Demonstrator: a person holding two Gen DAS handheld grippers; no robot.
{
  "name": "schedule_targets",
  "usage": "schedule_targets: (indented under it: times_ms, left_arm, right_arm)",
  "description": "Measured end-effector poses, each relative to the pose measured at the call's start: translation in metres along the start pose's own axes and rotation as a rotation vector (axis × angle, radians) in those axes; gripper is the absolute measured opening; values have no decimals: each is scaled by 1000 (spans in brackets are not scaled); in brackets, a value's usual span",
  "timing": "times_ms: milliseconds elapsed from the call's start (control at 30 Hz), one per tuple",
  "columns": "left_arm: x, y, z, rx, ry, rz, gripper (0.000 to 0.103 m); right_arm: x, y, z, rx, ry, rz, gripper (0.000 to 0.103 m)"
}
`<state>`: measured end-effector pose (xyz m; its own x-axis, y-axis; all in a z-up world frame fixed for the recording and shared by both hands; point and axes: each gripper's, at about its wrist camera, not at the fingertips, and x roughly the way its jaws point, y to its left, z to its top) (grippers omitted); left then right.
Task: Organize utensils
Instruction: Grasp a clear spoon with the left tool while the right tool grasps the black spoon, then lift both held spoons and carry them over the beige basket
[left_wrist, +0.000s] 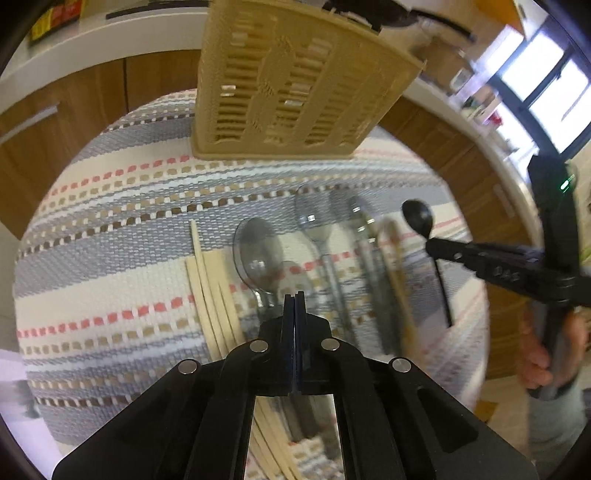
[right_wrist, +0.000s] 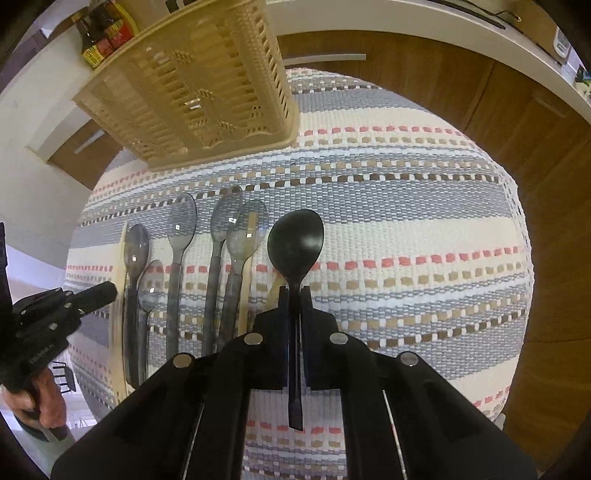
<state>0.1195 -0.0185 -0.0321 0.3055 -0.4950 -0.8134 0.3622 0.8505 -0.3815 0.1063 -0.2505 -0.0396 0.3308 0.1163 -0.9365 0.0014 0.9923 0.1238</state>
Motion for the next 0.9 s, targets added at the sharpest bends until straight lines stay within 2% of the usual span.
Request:
schedule_targets:
  times_ms: [67, 133, 167, 200, 267, 600, 667, 767, 833, 900]
  left_arm:
    - [-6, 2, -1, -7, 1, -25, 0]
    - [-5, 1, -3, 16, 14, 30, 0]
    - [-3, 3, -2, 14, 20, 46, 4]
    - [2, 2, 0, 12, 35, 44, 15]
    - [12, -4, 2, 14, 56, 50, 21]
    - [31, -22, 16, 80, 80, 204, 20]
    - [33, -24, 17, 91, 80, 219, 21]
    - [40, -31, 20, 108, 76, 220, 13]
    - [42, -40, 20, 134, 55, 249, 9]
    - [41, -41, 17, 130, 43, 212, 9]
  right_arm:
    - [-9, -6, -7, 1, -3, 10, 4]
    - [-15, -22, -10, 3, 7, 23, 4]
    - [-14, -24, -12, 7, 15, 31, 4]
    - [-13, -28, -14, 14, 22, 40, 4]
    - [-9, -33, -16, 29, 36, 61, 4]
    - [-13, -45, -15, 33, 32, 99, 4]
    - [-12, -44, -15, 30, 33, 104, 4]
    - [-10, -43, -14, 30, 35, 111, 4]
    - [-11, -41, -14, 23, 27, 113, 4]
    - [-12, -38, -15, 9, 12, 108, 4]
